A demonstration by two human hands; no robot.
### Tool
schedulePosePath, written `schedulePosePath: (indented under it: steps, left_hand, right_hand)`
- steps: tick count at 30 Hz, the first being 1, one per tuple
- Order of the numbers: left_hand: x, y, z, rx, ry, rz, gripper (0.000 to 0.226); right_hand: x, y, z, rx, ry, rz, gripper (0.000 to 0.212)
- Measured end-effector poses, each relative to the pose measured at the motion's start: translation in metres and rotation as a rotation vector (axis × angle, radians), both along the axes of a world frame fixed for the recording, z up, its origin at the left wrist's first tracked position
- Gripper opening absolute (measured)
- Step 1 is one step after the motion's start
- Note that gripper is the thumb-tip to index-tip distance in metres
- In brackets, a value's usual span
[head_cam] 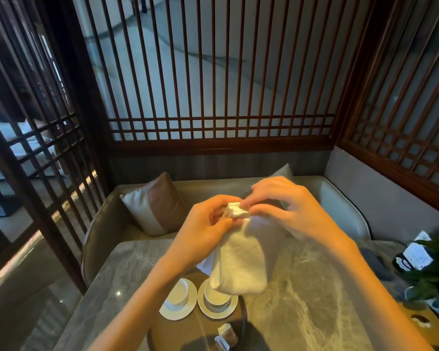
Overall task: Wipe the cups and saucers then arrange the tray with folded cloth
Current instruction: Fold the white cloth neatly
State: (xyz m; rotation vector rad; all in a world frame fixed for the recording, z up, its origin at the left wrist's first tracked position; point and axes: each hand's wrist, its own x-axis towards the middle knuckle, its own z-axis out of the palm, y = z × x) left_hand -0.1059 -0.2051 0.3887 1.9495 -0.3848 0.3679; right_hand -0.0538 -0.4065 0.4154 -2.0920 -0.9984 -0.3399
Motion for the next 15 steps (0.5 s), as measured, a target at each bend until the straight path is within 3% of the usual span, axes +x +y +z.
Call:
schedulePosePath:
  steps: [3, 8, 12, 15]
  left_hand:
    - [-0.005, 0.017, 0.000, -0.046, -0.063, 0.023, 0.031]
    - [-0.003, 0.036, 0.001, -0.017, -0.078, 0.032, 0.034]
    - [0.000, 0.043, 0.001, 0.009, -0.086, 0.004, 0.033]
    - [0.000, 0.044, 0.004, -0.008, -0.074, -0.021, 0.023]
  right_hand:
    - [0.002, -0.031, 0.001, 0.051, 0.035, -0.024, 0.018]
    - [0.002, -0.042, -0.020, -0.175, 0.166, 0.053, 0.035]
    - [0.008, -0.031, -0.024, -0.183, 0.250, 0.059, 0.037]
    - [0.016, -0.021, -0.026, -0.354, 0.265, 0.070, 0.033]
